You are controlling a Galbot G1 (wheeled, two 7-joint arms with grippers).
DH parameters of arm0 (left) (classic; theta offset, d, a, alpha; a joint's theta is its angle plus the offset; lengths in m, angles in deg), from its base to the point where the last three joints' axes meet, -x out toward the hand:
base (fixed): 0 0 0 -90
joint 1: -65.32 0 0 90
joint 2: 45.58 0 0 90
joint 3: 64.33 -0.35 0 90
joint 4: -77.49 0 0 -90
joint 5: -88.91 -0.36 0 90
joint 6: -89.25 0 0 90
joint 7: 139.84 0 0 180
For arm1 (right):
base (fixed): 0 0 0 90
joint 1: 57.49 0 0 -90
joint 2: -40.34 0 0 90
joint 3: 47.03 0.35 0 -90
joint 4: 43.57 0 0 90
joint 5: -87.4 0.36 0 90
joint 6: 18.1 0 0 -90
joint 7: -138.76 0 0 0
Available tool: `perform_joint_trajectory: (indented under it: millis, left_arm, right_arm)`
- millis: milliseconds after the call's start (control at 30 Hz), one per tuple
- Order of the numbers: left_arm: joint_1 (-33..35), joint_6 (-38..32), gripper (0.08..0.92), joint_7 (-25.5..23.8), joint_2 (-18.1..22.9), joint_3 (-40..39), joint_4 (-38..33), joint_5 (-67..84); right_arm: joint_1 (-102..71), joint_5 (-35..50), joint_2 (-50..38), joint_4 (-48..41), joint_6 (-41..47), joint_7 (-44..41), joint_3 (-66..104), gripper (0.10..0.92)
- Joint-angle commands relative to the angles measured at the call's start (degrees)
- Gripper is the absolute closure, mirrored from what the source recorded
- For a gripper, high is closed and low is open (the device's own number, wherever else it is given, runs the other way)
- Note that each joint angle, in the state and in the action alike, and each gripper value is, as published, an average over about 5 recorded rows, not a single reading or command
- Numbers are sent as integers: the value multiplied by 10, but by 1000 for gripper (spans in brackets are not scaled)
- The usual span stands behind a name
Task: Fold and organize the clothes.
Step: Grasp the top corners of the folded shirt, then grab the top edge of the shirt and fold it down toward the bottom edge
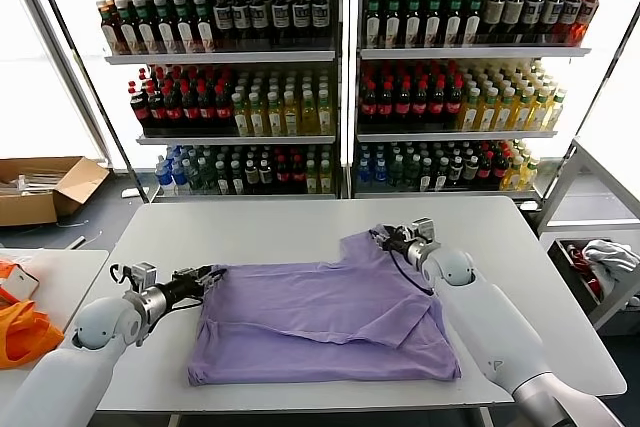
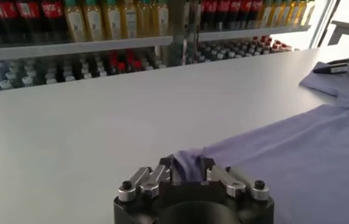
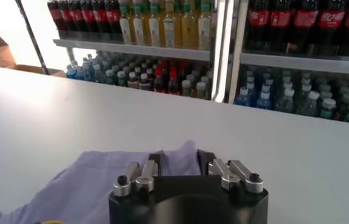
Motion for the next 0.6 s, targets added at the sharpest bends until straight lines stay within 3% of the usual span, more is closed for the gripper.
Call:
perform_joint_trajectory:
  millis: [33, 200, 600]
  left_arm:
    - [-2, -2, 823, 3, 1, -3, -11, 12]
    - [-3, -1, 913, 12, -2, 7, -33, 26]
    - [61, 1, 915, 30, -14, 61, -150, 48]
  right_arm:
    - [-2, 16, 0, 29, -2, 6, 11, 783]
    - [-17, 54, -18, 100, 2, 24, 45, 907]
    - [-175, 126, -95, 341, 33, 57, 150, 919]
